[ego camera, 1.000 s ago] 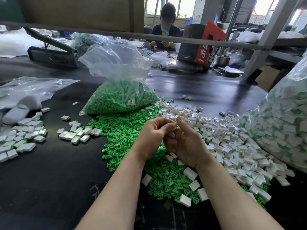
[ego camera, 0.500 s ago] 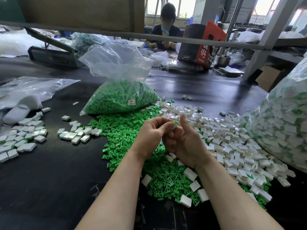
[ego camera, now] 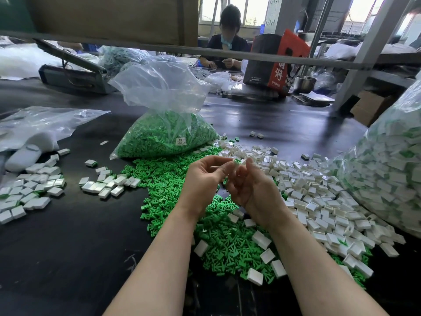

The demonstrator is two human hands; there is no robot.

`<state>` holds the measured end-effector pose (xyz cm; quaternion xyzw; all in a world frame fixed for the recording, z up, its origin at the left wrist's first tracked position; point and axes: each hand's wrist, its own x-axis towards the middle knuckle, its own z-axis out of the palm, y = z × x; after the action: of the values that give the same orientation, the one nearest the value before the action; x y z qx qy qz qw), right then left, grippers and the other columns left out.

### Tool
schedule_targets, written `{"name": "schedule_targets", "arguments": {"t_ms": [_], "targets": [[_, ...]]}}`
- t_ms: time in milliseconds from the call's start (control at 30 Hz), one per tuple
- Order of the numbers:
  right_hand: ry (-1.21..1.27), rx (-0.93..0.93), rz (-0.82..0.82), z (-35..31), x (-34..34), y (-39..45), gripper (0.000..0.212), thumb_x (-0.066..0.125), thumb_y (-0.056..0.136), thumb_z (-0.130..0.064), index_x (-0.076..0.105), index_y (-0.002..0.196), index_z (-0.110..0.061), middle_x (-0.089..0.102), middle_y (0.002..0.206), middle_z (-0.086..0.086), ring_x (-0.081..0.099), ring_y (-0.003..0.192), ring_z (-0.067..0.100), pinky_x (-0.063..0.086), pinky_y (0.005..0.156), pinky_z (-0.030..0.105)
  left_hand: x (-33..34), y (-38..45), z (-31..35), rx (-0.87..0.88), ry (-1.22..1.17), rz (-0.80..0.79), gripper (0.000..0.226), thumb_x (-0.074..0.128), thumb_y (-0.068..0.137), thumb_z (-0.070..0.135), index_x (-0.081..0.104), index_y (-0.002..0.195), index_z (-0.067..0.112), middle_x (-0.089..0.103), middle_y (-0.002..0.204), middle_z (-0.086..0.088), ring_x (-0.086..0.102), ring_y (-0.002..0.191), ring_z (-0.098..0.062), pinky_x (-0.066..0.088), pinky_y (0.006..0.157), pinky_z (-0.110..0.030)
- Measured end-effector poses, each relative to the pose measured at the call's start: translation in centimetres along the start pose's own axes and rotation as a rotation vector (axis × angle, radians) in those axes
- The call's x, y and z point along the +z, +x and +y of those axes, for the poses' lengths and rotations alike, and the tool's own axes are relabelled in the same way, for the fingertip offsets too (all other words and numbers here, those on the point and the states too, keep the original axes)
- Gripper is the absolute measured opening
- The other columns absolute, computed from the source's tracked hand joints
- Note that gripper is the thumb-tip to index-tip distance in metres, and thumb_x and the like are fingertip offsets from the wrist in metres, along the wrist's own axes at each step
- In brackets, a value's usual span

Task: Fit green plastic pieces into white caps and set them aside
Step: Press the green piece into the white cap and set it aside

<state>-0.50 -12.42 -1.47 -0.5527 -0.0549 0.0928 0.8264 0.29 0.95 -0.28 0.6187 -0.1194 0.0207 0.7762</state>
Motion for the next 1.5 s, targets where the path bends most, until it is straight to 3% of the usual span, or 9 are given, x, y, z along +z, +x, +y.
{"name": "schedule_targets", "arguments": {"t_ms": [133,333,467,600,1033,1500], "targets": [[-0.065,0.044,-0.026,-0.3,-0.2,0.0,0.049,0.037,0.098,-0.05,0.06,0.091,-0.008,0.063,0.069,0.013,0.053,0.055,0.017,0.038,0.044,0.021,-0.4,-0.1,0.3,0.038,0.06,0.034,0.006,0.072,0.085,0.011,0.072,0.085,0.016,0.075,0.076,0.003,0.07,0.073,-0.006,0.051,0.065,-0.013],[-0.096,0.013,-0.056,0.0,0.0,0.0,0.056,0.046,0.091,-0.047,0.057,0.112,0.003,0.064,0.076,0.013,0.053,0.063,0.019,0.035,0.058,0.028,0.0,-0.4,0.4,0.028,0.174,0.042,0.012,0.066,0.09,0.005,0.069,0.085,0.016,0.069,0.068,-0.006,0.061,0.062,-0.017,0.053,0.054,-0.018],[-0.068,-0.018,-0.065,0.4,-0.3,0.1,0.045,0.049,0.093,-0.041,0.062,0.107,0.0,0.068,0.078,0.009,0.054,0.068,0.018,0.037,0.064,0.029,0.3,-0.4,0.5,-0.006,0.173,0.056,0.008,0.065,0.089,0.003,0.068,0.086,0.01,0.066,0.066,-0.007,0.06,0.051,-0.008,0.049,0.052,-0.021],[-0.081,-0.03,-0.095,0.5,-0.4,0.1,0.04,0.053,0.092,-0.043,0.067,0.099,-0.007,0.068,0.079,0.008,0.055,0.068,0.017,0.039,0.062,0.026,0.4,-0.5,0.7,-0.013,0.151,0.062,0.007,0.063,0.089,0.0,0.066,0.085,0.005,0.063,0.052,0.005,0.057,0.044,-0.005,0.047,0.048,-0.018],[-0.103,-0.046,-0.109,0.6,-0.8,0.3,0.069,0.06,0.087,-0.048,0.053,0.121,0.012,0.067,0.081,0.011,0.055,0.069,0.017,0.038,0.06,0.026,0.5,-0.8,0.8,-0.008,0.128,0.001,0.005,0.056,0.091,-0.004,0.06,0.09,-0.001,0.055,0.042,0.005,0.049,0.036,-0.006,0.045,0.043,-0.02],[-0.109,-0.059,-0.13,0.7,-0.9,0.3,0.048,0.059,0.089,-0.044,0.066,0.112,-0.002,0.066,0.084,0.01,0.054,0.072,0.017,0.037,0.062,0.026,0.3,-0.7,0.5,0.011,0.129,0.012,0.01,0.057,0.089,-0.005,0.062,0.085,0.003,0.055,0.044,0.005,0.048,0.038,-0.009,0.046,0.045,-0.022]]}}
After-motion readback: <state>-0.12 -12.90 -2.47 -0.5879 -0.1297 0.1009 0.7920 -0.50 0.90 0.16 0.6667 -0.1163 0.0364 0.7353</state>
